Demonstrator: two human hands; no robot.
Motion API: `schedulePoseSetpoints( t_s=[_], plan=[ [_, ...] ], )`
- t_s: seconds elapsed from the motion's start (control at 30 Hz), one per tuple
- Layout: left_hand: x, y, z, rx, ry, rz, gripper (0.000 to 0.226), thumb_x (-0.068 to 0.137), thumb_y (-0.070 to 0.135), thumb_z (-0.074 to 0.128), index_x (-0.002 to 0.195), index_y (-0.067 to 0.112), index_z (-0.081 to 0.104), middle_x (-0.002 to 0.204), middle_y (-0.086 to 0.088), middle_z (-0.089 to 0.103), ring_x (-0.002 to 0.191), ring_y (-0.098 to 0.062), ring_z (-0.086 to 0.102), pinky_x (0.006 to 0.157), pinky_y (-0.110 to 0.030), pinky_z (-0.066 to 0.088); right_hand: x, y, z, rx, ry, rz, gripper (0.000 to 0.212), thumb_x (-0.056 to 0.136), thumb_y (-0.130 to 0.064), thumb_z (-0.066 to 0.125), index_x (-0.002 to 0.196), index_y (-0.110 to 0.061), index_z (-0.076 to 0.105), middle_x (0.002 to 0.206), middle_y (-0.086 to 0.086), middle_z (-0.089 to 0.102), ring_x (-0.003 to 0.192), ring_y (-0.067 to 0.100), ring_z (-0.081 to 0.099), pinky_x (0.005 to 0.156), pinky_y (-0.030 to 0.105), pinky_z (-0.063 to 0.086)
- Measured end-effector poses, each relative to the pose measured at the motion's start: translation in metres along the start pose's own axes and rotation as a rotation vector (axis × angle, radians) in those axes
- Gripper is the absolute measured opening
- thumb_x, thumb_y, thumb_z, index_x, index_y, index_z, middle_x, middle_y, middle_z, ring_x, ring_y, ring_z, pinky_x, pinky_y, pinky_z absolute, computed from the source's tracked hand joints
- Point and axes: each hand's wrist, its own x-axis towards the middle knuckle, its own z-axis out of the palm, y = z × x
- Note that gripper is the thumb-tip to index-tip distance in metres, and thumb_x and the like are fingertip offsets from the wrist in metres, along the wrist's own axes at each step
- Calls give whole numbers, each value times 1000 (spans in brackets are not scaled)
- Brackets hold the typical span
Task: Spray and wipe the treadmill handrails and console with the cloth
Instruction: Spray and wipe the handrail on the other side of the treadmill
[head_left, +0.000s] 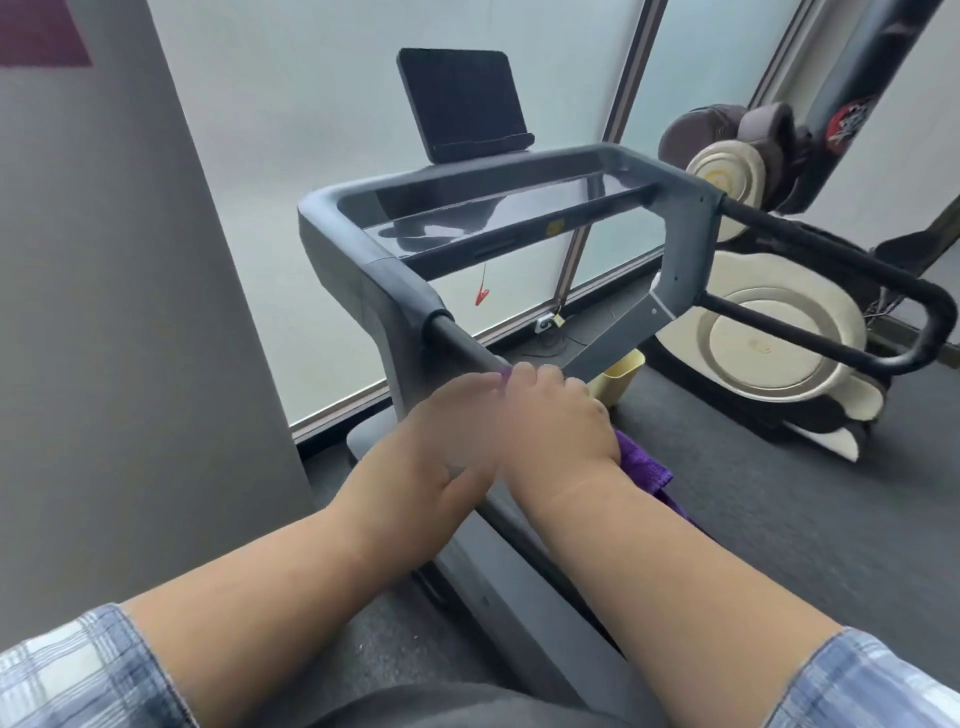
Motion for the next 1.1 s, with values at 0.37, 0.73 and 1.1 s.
schedulePoseSetpoints(
  t_s=[0.37, 0.73, 1.1],
  plan=[
    [48, -61, -45, -20, 47, 30, 55, 87, 53, 57, 134, 67, 34, 116, 29, 62, 99, -3, 65, 82, -34, 52, 81, -69, -2, 27, 55, -22, 41, 99, -26, 46, 136, -10, 40, 130, 14, 49, 118, 33, 51, 90, 44, 47],
    [90, -64, -47, 4, 27, 58, 58, 78, 53, 56, 127, 72, 32, 106, 28, 65, 86, 4, 64, 72, -26, 48, 82, -63, -4, 150, 51, -37, 45, 97, -28, 52, 137, -13, 38, 132, 12, 50, 121, 32, 51, 93, 41, 46],
    [74, -21, 0, -57, -106, -36, 57, 75, 56, 58, 127, 69, 39, 97, 14, 73, 74, -14, 72, 74, -45, 60, 14, -2, 2, 210, 73, 26, 54, 87, -35, 66, 129, -11, 42, 126, 10, 55, 113, 29, 56, 89, 37, 45]
  ],
)
